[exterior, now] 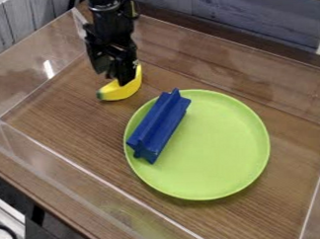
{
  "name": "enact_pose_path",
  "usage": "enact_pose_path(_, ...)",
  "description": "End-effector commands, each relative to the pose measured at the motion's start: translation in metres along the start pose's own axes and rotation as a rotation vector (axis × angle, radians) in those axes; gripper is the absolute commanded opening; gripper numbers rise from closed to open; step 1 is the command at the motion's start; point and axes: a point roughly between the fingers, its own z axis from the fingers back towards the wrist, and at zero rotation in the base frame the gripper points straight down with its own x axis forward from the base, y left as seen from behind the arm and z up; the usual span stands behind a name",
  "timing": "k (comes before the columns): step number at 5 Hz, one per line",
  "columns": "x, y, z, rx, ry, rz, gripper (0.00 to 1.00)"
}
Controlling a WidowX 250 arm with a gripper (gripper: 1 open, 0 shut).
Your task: Put the banana in the green plate
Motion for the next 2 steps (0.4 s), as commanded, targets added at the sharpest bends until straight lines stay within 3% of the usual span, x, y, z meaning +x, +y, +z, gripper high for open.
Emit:
enact_pose_path(1,0.0119,0.0090,0.0081,0.017,-0.037,-0.052,1.00)
enact_pose_path(2,0.0181,0.0147,0.0078,0.016,-0.039,-0.101,1.00)
